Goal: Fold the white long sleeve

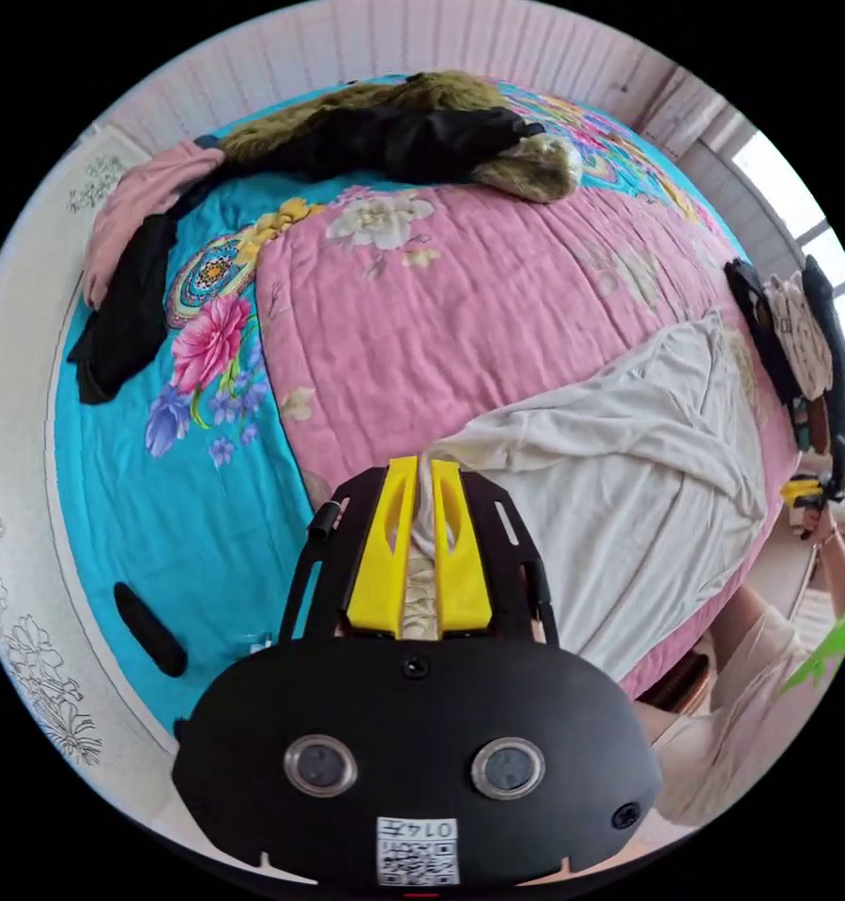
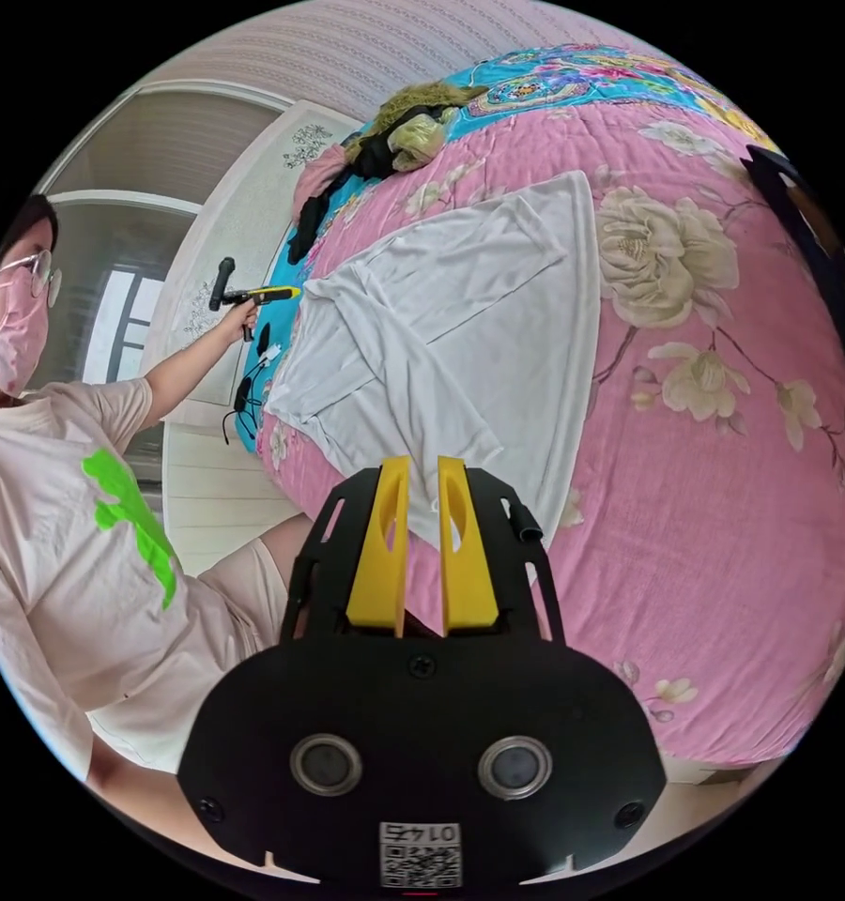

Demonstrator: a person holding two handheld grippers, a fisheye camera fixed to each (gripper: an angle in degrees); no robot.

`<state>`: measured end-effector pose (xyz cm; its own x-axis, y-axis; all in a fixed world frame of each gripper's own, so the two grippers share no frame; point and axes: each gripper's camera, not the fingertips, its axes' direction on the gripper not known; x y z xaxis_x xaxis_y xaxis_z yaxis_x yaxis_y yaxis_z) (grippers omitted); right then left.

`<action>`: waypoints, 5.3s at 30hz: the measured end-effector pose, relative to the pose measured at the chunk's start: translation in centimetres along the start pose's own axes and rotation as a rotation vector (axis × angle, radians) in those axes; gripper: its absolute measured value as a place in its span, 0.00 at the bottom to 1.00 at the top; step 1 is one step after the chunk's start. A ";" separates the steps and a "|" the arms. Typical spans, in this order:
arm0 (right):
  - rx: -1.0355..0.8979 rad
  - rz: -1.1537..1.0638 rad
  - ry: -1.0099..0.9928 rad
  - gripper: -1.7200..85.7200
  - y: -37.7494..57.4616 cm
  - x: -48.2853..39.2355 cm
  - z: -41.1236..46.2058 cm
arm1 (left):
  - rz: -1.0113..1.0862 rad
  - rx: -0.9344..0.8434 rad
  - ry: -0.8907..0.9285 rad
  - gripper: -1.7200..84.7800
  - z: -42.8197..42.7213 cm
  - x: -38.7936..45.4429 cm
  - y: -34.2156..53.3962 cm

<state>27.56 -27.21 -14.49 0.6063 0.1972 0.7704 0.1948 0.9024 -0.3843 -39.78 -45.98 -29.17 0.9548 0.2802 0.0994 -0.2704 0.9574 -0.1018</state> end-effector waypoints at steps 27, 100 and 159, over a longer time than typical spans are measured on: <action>0.050 0.091 0.061 0.11 0.0 -0.6 1.3 | 0.558 -0.182 0.009 0.01 6.8 12.9 4.5; 0.058 0.234 0.249 0.06 -10.0 -3.3 -12.0 | 0.331 0.158 0.267 0.14 38.2 23.0 7.6; -0.102 -0.108 0.412 0.02 -51.6 -3.5 3.1 | 1.027 0.125 0.323 0.13 62.0 69.4 35.3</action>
<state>12.98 -73.24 4.18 0.8312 -0.0843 0.5496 0.3365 0.8631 -0.3765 9.24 11.57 35.50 0.2473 0.9381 -0.2426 -0.9527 0.2811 0.1158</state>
